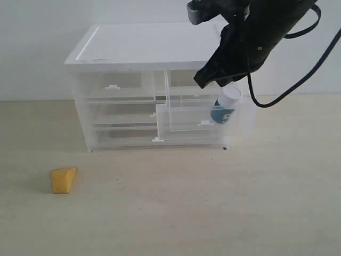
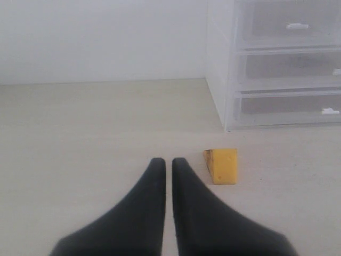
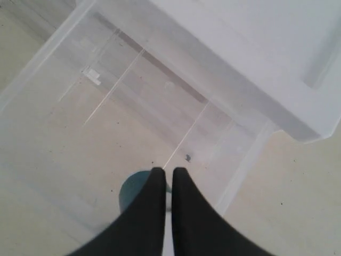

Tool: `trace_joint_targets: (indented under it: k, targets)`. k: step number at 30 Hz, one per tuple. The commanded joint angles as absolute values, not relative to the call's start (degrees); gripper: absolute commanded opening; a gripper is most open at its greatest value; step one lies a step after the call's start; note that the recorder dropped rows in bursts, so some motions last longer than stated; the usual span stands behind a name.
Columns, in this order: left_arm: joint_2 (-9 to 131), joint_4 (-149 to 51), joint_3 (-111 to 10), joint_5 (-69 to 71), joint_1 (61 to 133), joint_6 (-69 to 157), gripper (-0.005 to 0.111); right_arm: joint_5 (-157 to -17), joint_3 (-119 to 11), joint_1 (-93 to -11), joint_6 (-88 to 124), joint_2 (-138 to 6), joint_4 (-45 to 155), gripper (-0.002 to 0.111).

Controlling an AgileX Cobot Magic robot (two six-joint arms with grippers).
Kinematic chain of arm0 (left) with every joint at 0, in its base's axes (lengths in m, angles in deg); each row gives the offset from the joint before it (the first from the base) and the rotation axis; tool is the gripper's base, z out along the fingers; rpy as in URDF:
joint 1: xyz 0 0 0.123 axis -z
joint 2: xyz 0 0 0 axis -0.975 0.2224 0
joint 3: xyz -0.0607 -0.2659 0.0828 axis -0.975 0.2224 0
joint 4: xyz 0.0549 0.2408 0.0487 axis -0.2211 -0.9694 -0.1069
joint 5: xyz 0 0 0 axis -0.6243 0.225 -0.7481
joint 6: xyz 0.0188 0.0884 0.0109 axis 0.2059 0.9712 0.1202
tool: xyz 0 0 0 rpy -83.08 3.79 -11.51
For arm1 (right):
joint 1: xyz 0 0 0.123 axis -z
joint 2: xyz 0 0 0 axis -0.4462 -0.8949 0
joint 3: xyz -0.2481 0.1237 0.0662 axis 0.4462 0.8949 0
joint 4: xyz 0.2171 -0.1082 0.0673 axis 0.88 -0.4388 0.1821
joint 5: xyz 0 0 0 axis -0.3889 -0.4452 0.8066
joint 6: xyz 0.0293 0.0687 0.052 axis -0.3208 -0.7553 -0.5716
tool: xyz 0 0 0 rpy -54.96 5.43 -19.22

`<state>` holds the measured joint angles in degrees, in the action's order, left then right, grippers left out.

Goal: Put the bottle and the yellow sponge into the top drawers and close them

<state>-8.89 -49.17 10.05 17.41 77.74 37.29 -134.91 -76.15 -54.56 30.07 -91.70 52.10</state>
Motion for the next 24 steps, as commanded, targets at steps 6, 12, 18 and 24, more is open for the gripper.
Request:
trace_joint_targets:
  k: [6, 12, 18, 24]
  targets:
    - [-9.1, -49.3, 10.2, 17.3, 77.7, 37.3, 0.004, -136.0, -79.0, -54.4, 27.6, -89.9, 50.0, 0.001]
    - [-9.1, -49.3, 10.2, 17.3, 77.7, 37.3, 0.004, -142.0, -80.4, -54.4, 27.6, -87.1, 47.7, 0.001]
    - [-9.1, -49.3, 10.2, 17.1, 77.7, 37.3, 0.004, -146.0, -80.2, -54.4, 28.1, -89.2, 47.3, 0.001]
    - [-9.1, -49.3, 10.2, 17.0, 77.7, 37.3, 0.004, -146.1, -80.2, -54.4, 27.6, -92.5, 47.2, 0.001]
